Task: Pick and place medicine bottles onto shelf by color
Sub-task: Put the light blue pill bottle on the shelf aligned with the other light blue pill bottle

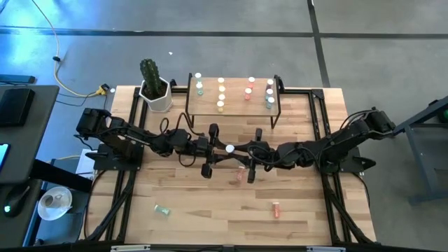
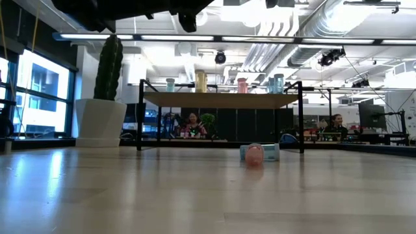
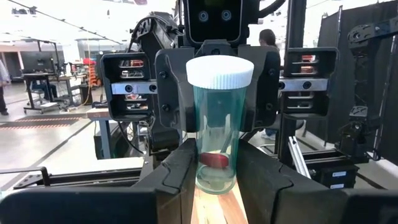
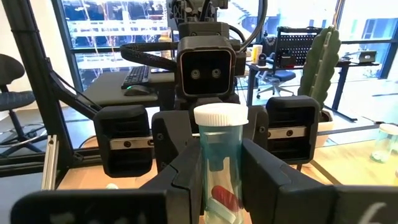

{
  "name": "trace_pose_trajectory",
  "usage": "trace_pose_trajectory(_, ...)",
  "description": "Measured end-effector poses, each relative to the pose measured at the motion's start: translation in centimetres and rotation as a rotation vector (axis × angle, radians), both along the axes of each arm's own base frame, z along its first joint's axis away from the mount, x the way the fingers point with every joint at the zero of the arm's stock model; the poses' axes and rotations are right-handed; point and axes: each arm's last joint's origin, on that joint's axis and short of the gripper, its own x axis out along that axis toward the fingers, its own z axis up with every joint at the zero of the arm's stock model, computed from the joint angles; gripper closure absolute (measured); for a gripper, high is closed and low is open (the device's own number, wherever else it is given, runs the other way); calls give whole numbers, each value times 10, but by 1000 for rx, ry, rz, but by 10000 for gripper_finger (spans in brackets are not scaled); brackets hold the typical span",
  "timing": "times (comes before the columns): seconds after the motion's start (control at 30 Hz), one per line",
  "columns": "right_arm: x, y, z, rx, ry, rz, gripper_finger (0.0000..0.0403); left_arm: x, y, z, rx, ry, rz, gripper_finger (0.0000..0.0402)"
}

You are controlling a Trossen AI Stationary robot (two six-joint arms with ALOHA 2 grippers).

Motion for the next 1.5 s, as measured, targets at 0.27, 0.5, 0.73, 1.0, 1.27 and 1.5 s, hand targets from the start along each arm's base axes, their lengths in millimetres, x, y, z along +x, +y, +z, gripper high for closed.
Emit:
trace_pose_trajectory(0.27,0,0,-1,-1,7,-6,294,0,0,-1,-4,2,23,313)
trace_pose_trajectory(0.5,0,0,-5,-19,46,-8,265,1,1,-2,-6,22,44,313)
trace_pose_trajectory(0.73,0,-1,-6,-29,66,-17,263,1,3,-4,22,46,118,313)
trace_pose_trajectory(1.0,-11,-5,2,-57,96,-63,263,0,5,-6,24,64,188,314)
trace_pose_trajectory(1.27,-18,-1,2,-75,142,-42,263,-22,7,-1,33,68,268,314)
trace_pose_trajectory(1.5,-19,-1,-1,-62,169,-44,263,-50,10,-1,25,88,368,314)
